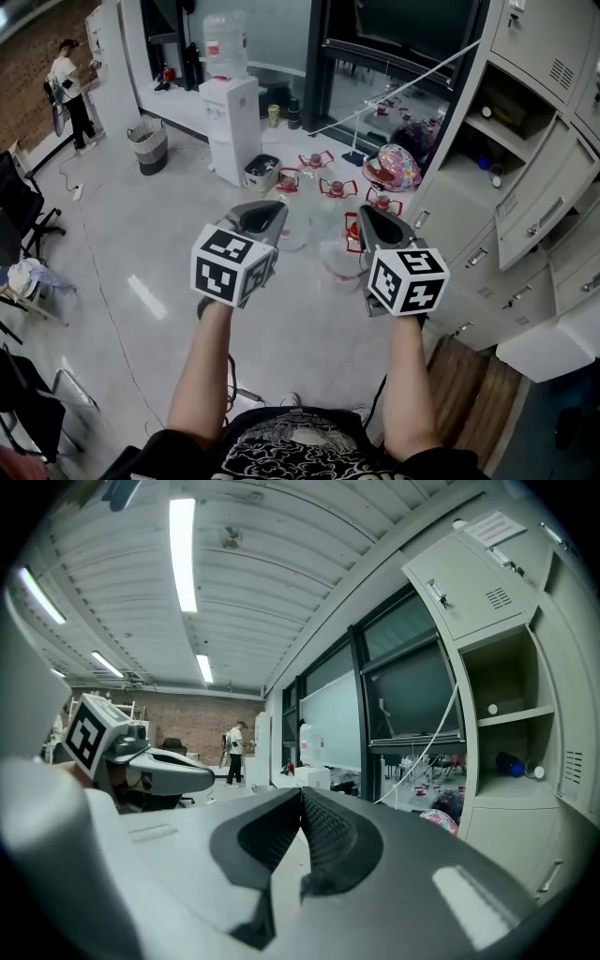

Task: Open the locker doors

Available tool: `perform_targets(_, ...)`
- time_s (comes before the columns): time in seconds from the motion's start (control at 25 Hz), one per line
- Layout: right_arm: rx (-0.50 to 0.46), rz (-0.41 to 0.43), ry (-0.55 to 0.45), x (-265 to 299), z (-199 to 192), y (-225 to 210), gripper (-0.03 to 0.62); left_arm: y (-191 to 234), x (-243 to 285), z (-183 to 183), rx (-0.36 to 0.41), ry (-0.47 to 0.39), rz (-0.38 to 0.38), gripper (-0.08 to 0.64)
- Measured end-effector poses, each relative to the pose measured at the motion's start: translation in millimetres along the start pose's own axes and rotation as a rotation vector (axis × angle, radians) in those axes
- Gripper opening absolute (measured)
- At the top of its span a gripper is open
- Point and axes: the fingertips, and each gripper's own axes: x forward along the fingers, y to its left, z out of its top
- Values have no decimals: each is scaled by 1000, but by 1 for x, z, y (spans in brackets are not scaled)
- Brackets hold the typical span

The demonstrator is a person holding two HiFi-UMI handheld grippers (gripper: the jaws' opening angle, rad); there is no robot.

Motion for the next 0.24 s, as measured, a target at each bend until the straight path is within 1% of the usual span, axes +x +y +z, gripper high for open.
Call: perform_targets(0.24, -1, 7, 4, 2, -2, 8, 2, 3, -4, 1, 6, -12, -1, 2)
